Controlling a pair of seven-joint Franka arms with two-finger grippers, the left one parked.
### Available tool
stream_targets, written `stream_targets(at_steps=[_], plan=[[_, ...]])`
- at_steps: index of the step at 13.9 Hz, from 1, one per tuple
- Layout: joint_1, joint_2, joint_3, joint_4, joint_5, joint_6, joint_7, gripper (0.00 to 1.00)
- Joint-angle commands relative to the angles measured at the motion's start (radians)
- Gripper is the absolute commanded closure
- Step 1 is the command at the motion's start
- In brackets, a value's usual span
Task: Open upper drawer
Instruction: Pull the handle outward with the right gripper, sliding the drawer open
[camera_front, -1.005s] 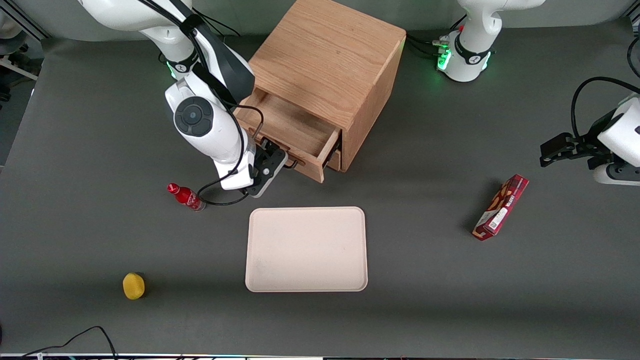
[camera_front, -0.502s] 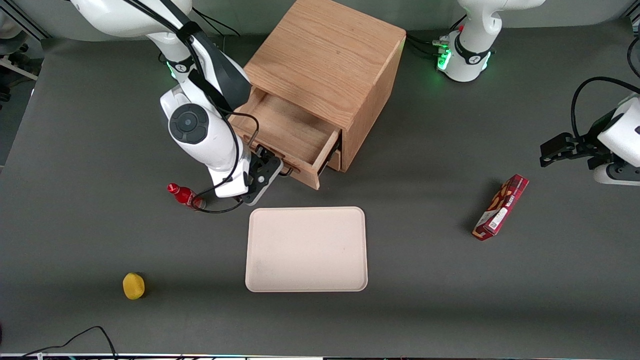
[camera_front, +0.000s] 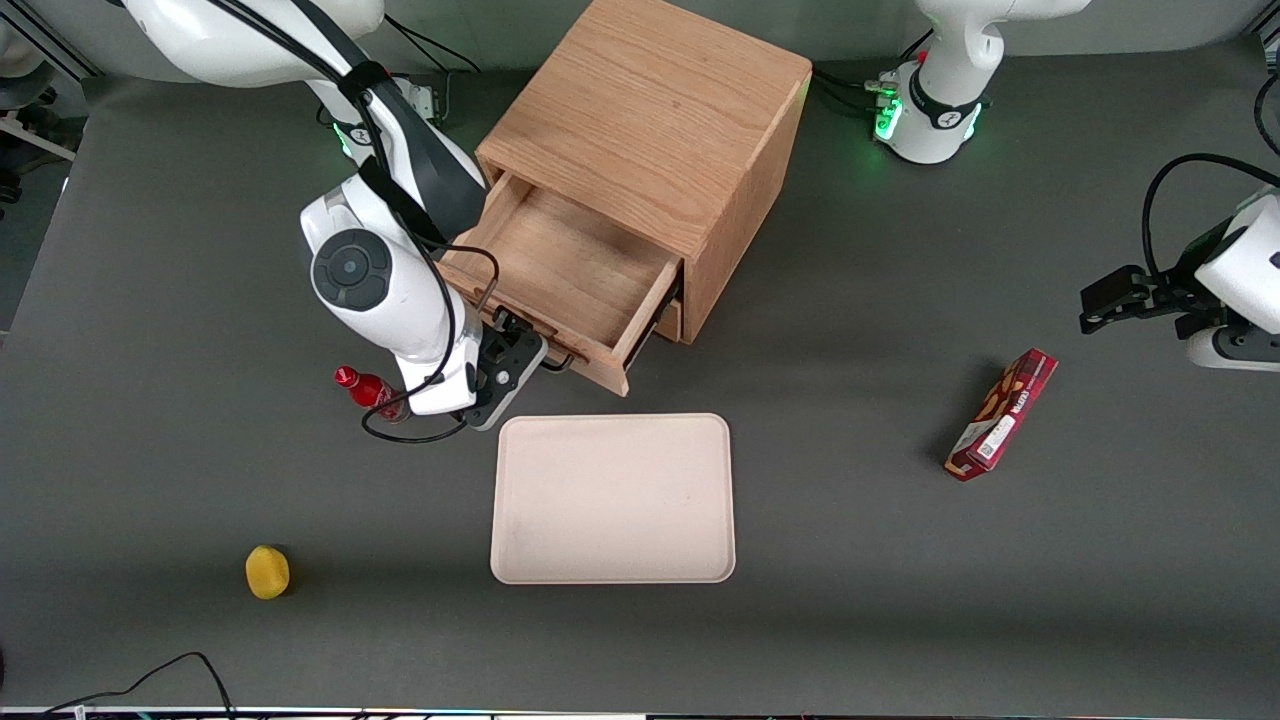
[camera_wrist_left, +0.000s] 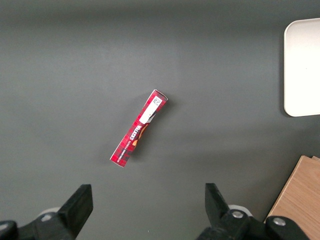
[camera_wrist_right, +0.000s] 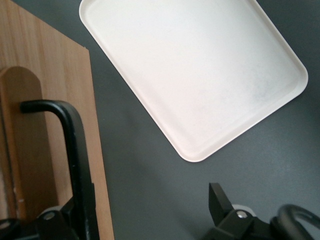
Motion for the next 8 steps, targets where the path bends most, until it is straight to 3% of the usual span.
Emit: stream_targets(at_steps=[1,8], plan=[[0.0,0.034,-0.011,0.055,-0.03,-0.026,-0.032,0.0],[0.001,0.055,-0.059,0.084,-0.042,-0.032,-0.092,0.0]])
